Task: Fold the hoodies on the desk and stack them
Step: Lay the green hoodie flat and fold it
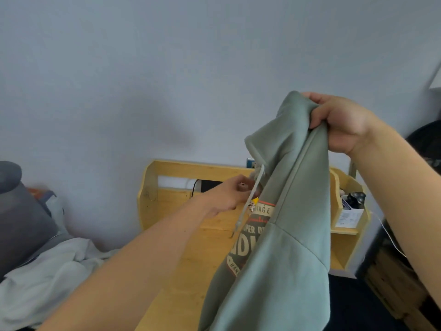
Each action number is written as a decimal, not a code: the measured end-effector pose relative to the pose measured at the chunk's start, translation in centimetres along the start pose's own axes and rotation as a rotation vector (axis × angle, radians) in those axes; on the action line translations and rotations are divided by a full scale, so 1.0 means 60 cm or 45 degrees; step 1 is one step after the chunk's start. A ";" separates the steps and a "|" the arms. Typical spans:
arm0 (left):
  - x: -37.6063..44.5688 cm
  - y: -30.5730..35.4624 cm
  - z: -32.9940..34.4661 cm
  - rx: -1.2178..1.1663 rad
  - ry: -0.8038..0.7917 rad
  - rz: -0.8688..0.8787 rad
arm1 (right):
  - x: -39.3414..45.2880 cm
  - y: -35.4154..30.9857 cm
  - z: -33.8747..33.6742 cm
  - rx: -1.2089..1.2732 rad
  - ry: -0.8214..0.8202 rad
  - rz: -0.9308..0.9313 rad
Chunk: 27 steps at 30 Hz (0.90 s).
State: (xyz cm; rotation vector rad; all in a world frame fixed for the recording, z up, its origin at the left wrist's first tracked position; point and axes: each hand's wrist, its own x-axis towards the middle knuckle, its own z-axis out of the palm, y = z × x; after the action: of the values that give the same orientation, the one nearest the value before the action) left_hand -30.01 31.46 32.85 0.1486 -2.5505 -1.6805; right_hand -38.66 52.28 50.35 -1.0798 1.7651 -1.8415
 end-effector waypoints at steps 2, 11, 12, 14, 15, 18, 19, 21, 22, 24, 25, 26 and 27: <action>0.004 -0.022 -0.004 0.021 -0.153 -0.225 | -0.008 -0.016 -0.001 0.063 -0.012 -0.062; -0.021 0.137 -0.056 -0.964 0.216 0.402 | 0.025 -0.132 -0.020 0.181 0.129 -0.349; -0.023 0.163 -0.085 -1.009 0.338 0.460 | 0.031 -0.137 -0.023 0.136 0.157 -0.328; -0.039 0.220 -0.147 -0.912 0.589 0.483 | 0.042 -0.141 -0.025 0.005 0.224 -0.267; -0.042 0.250 -0.179 -0.765 0.720 0.444 | 0.046 -0.142 -0.022 -0.059 0.269 -0.235; -0.047 0.338 -0.268 -0.130 0.915 0.298 | 0.060 -0.149 0.002 -0.186 0.376 -0.202; -0.051 0.364 -0.282 0.040 0.892 0.254 | 0.066 -0.152 0.012 -0.211 0.398 -0.214; -0.050 0.377 -0.290 0.090 0.654 0.137 | 0.078 -0.145 0.030 -0.322 0.465 -0.204; -0.047 0.360 -0.282 0.045 0.482 0.100 | 0.082 -0.134 0.036 -0.445 0.494 -0.173; -0.037 0.281 -0.244 0.004 0.374 0.043 | 0.085 -0.090 0.037 -0.767 0.500 -0.060; -0.038 0.212 -0.216 0.067 0.458 -0.013 | 0.080 -0.061 0.034 -0.877 0.452 -0.005; -0.038 0.137 -0.189 0.131 0.520 -0.080 | 0.073 -0.030 0.030 -0.890 0.378 0.070; -0.042 0.054 -0.160 0.121 0.458 -0.175 | 0.063 0.001 0.026 -0.823 0.318 0.156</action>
State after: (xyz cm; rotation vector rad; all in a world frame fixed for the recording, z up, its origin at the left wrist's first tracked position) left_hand -26.44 24.33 39.55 0.5880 -2.3900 -1.4170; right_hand -39.93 48.47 51.16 -0.9358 2.6154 -1.4034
